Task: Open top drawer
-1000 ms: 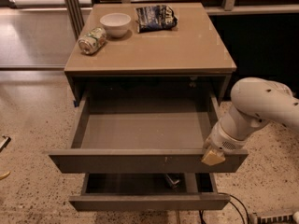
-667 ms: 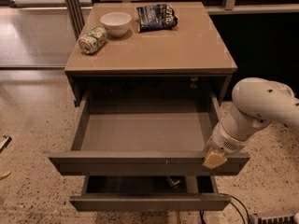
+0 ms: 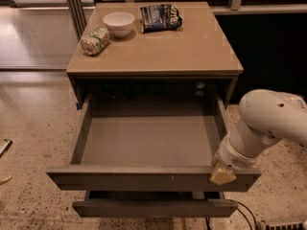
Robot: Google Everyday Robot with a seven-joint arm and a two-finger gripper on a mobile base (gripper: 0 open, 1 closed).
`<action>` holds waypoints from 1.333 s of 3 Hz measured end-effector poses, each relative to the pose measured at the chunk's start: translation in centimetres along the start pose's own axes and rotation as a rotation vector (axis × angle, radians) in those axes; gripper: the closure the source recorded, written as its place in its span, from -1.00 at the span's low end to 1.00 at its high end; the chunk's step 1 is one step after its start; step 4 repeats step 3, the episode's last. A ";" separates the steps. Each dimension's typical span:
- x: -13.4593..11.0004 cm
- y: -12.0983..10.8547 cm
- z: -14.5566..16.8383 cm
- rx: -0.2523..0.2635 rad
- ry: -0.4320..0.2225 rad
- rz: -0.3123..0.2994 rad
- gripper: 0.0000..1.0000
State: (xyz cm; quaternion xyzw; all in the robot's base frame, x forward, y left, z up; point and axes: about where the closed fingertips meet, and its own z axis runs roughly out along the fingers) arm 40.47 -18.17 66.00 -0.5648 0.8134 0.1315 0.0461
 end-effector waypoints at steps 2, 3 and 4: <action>0.0 0.0 0.0 0.000 0.000 0.000 -1.00; 0.0 0.0 0.0 0.000 0.000 0.000 -1.00; 0.0 0.0 0.0 0.000 0.000 0.000 -1.00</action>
Offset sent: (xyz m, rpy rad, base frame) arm 0.0000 0.0000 0.0000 0.0000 0.0000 0.0000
